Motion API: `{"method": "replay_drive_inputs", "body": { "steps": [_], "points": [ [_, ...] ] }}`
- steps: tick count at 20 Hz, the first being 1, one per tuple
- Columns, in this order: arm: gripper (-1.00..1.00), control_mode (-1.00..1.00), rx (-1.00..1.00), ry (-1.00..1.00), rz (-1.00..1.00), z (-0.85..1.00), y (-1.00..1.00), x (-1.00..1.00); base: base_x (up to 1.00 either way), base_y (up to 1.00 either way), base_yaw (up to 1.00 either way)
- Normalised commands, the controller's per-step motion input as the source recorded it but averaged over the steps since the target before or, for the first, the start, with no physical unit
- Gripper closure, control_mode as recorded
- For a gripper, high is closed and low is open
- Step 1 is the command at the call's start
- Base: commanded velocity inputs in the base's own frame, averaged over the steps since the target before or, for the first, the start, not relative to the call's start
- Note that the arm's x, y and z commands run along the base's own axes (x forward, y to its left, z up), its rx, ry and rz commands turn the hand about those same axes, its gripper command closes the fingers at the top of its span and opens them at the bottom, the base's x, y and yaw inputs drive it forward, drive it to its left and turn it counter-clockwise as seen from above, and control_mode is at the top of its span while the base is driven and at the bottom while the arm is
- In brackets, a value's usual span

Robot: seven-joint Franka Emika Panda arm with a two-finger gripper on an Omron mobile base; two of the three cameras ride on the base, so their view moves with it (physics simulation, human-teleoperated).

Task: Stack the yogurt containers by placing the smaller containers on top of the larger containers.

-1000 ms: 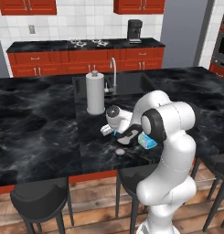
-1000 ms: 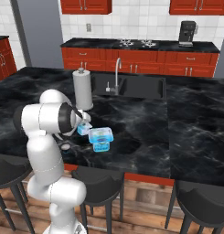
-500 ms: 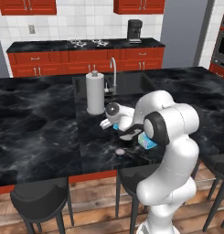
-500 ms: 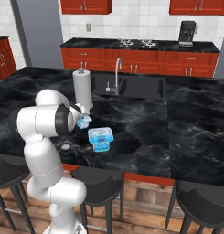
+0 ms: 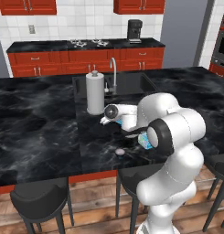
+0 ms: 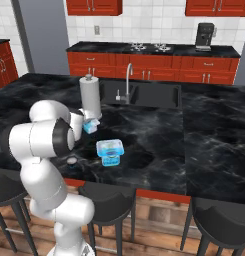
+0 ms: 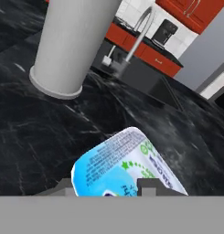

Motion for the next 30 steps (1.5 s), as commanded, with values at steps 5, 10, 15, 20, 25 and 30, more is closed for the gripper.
{"method": "replay_drive_inputs", "body": {
  "steps": [5, 10, 15, 20, 25, 30],
  "points": [
    [1.00, -1.00, -0.09, -0.12, -0.01, 0.51, -0.01, -0.15, 0.00, 0.00, 0.00],
    [1.00, -1.00, -0.09, -0.04, -0.05, 0.39, -0.25, -0.32, 0.00, 0.00, 0.00],
    [1.00, -1.00, -0.07, 0.01, -0.07, 0.39, -0.33, -0.30, 0.00, 0.00, 0.00],
    [1.00, -1.00, -0.05, 0.04, -0.08, 0.53, -0.26, -0.16, 0.00, 0.00, 0.00],
    [1.00, -1.00, -0.02, 0.04, -0.07, 0.17, -0.23, -0.13, 0.00, 0.00, 0.00],
    [1.00, -1.00, 0.00, 0.00, 0.00, -0.03, -0.02, 0.00, 0.00, 0.00, 0.00]
  ]
}}
